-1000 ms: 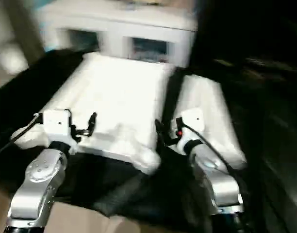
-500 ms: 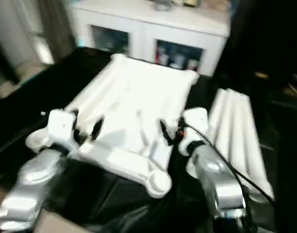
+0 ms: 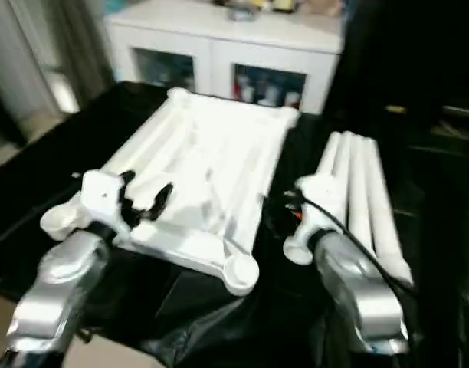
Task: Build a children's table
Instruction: Move to table
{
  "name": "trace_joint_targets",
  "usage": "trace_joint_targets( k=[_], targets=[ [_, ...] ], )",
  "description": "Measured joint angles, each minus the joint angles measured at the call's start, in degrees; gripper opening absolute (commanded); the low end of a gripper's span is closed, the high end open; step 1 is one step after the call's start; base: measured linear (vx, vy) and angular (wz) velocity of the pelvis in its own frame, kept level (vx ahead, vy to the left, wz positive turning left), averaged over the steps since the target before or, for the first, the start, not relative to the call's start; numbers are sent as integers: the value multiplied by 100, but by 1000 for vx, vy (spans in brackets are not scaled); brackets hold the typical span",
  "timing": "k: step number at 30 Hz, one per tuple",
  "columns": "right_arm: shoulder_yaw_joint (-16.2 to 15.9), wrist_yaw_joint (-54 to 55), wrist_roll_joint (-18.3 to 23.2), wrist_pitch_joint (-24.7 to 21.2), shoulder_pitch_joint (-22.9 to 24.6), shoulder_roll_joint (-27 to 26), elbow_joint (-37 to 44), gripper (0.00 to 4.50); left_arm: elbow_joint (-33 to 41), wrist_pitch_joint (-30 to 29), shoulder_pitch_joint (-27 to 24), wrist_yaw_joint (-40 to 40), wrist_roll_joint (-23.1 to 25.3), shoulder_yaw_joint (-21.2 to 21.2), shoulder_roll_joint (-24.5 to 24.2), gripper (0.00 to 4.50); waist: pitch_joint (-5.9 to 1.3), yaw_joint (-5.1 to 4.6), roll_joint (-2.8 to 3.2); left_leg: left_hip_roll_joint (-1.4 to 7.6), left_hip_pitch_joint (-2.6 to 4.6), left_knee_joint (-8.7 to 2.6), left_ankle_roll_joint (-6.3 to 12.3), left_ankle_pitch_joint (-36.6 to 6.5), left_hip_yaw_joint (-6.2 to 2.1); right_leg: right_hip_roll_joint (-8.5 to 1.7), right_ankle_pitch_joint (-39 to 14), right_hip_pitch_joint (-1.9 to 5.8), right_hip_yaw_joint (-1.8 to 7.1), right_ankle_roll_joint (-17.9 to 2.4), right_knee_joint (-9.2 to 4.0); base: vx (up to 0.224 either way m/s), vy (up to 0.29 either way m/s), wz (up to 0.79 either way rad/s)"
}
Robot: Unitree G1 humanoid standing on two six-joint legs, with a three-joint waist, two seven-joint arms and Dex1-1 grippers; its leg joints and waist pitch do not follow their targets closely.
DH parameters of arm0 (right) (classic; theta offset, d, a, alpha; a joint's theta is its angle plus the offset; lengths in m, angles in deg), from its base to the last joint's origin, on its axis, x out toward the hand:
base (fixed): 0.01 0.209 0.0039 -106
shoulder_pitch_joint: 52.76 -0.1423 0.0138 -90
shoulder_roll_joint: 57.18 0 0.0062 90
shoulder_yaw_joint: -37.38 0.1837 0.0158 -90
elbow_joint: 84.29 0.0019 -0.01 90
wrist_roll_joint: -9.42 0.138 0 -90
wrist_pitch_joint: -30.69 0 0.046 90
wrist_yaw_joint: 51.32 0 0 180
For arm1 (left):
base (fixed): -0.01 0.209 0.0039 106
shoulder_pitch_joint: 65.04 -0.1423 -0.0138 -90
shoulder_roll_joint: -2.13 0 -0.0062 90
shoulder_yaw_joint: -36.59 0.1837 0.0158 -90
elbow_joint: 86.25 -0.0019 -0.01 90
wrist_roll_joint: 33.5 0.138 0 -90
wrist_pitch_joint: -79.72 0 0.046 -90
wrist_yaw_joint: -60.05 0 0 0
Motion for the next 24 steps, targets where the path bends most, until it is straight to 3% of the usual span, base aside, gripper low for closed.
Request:
trace_joint_targets(
  k=[1, 2, 3, 4, 5, 6, 7, 8, 9, 10, 11, 12, 13, 14, 17, 18, 21, 22, 23, 24],
  targets=[
    [17, 78, -1, -4, -5, -58, 6, 450, -2, 54, 16, 126, 173, 22, -23, 442, -35, -18, 66, -27, -11, -209, -9, -69, -139, 136, 35, -3, 151, 58, -112, -41, 209, -55],
    [26, 173, -12, -16, -6, -158, -6, 450, -13, 103, 46, 201, 239, 11, -48, 442, -30, -83, 122, -34, 43, -229, 14, -84, -59, 149, -6, -44, 140, 22, -150, -41, 209, -55],
    [-42, 225, -10, -28, -6, -260, -7, 450, -29, 121, 46, 236, 278, -7, -53, 442, -35, -160, 135, -1, 30, -266, 75, -54, 24, 27, -245, -99, -128, -98, -58, -81, 215, -43],
    [-126, 249, -8, -37, -5, -319, -4, 450, -80, 125, 47, 253, 290, -20, -65, 442, -64, -182, 195, 66, -9, -306, 106, -17, 157, -148, -488, -203, -643, -202, 287, -103, 181, -36],
    [-113, 307, -19, -44, -4, -321, -8, 450, -121, 125, 47, 252, 284, -20, -46, 442, -98, -177, 292, 209, -46, -316, 99, 9, 239, -212, -562, -226, -997, -151, 520, -103, 181, -36],
    [-71, 367, -23, -41, -8, -320, -5, 450, -132, 125, 56, 251, 277, -18, -28, 442, -143, -163, 359, 300, -89, -362, 90, 67, 263, -229, -582, -176, -1279, -159, 702, -66, 153, -22],
    [-39, 417, -27, -41, -15, -319, -6, 450, -131, 126, 72, 249, 275, -2, -15, 442, -180, -176, 377, 318, -129, -451, 92, 147, 242, -269, -582, -89, -1467, -190, 764, -44, 96, -9],
    [-15, 438, -12, -41, -51, -346, -5, 450, -124, 132, 77, 259, 271, -18, 10, 442, -209, -170, 360, 316, -169, -594, 104, 261, 243, -302, -607, 64, -1561, -225, 758, -44, 96, -9],
    [-2, 439, -1, -41, -110, -394, -4, 450, -126, 128, 76, 279, 268, -35, 14, 442, -226, -171, 323, 314, -192, -675, 144, 348, 241, -318, -626, 179, -1560, -231, 733, 0, 0, 0],
    [-4, 426, 11, -41, -187, -435, 1, 450, -123, 125, 76, 313, 262, -74, 14, 442, -237, -171, 300, 303, -229, -735, 162, 419, 240, -358, -632, 315, -1509, -230, 573, -68, -56, -14],
    [-4, 367, 62, -41, -223, -439, 20, 450, -118, 108, 75, 331, 230, -117, 19, 442, -250, -171, 258, 250, -260, -756, 139, 460, 231, -454, -691, 424, -1456, -238, 327, -68, -56, -14],
    [-4, 300, 111, -38, -248, -419, 59, 450, -110, 107, 73, 346, 220, -154, 28, 442, -258, -156, 190, 199, -318, -731, 112, 476, 231, -529, -856, 494, -1366, -74, 155, -62, -113, -21],
    [-2, 154, 143, -38, -199, -359, 117, 450, -101, 83, 40, 347, 147, -211, 105, 442, -248, -104, 180, 193, -342, -757, 122, 501, 208, -540, -835, 420, -1362, -103, 247, -75, -142, -13],
    [6, 96, 172, -39, -172, -300, 136, 450, -101, 66, 35, 338, 96, -166, 199, 442, -237, -69, 163, 200, -338, -767, 127, 521, 208, -532, -837, 395, -1361, -127, 286, -75, -142, -13],
    [-69, -26, 170, 70, -200, -250, 191, 450, -6, 65, -100, 327, -60, -195, 239, 442, -229, -25, 167, 278, -297, -821, 3, 566, 199, -497, -798, 403, -1436, -245, 259, -94, -94, -12],
    [-95, -27, 170, 126, -215, -266, 187, 450, 27, 71, -136, 330, -74, -261, 233, 442, -215, -25, 158, 300, -265, -824, -11, 571, 207, -498, -786, 413, -1464, -256, 254, -72, -51, -7],
    [-140, -46, 173, 202, -235, -379, 159, 450, 67, 79, -239, 335, -78, -351, 215, 442, -69, -39, 155, 386, -69, -840, -59, 532, 257, -497, -809, 581, -1557, -238, 163, -59, -28, -1],
    [-142, -57, 184, 206, -257, -406, 147, 450, 69, 79, -270, 337, -77, -354, 212, 442, -38, -44, 175, 403, -10, -840, -64, 485, 253, -503, -811, 656, -1606, -236, 105, 0, 0, 0],
    [-143, -73, 212, 207, -265, -437, 140, 450, 78, 79, -284, 337, -77, -354, 212, 442, -2, -66, 193, 433, 74, -840, -72, 416, 248, -515, -812, 781, -1687, -235, 22, 0, 0, 0],
    [-151, -86, 224, 208, -267, -442, 138, 450, 99, 79, -286, 336, -77, -354, 212, 442, 22, -106, 211, 456, 130, -841, -81, 383, 238, -510, -812, 846, -1724, -234, -30, 0, 0, 0]
  ],
)
